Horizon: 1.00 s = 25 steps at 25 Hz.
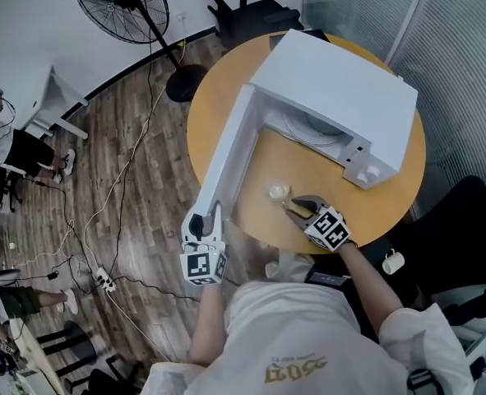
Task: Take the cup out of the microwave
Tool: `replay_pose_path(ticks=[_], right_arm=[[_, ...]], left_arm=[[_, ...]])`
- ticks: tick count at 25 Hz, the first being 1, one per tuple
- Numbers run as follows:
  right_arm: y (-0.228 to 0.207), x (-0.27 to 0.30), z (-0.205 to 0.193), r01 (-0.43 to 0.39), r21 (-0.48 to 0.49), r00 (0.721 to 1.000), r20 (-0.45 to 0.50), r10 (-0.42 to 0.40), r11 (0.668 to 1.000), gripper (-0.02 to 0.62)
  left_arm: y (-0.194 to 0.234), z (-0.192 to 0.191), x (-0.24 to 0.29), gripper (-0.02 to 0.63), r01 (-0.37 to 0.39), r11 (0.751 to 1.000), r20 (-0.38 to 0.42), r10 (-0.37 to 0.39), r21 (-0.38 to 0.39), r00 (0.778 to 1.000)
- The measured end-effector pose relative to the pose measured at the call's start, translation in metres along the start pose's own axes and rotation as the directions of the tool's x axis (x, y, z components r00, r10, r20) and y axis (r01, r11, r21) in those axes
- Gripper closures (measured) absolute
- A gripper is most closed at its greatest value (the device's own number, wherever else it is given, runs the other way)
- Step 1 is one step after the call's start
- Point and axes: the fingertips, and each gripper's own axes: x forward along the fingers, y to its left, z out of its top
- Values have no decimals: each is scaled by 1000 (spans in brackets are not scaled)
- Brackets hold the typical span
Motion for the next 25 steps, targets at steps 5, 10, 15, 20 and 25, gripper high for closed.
replay_pose_path(ticks=[5,10,15,20,25], right_arm=[[-26,-33,28,175,113,978,96,-186,978,483],[-36,-65,68,232,280,925,231,-300,931,492],[-29,-84,104,228,339,883,323,-341,913,502],[-26,-104,111,334,363,829,326,-454,870,581],[-20,-108,114,327,362,829,335,-449,873,584]], left_arm=[[2,2,1,428,4,1000,-6,-4,-10,1000],[1,1,1,428,2,1000,-13,-2,-9,1000],[3,4,0,428,8,1000,-21,-8,-12,1000],[0,1,-1,428,5,1000,-42,-6,-21,999],[-5,2,-1,430,14,1000,-46,-15,-23,999]])
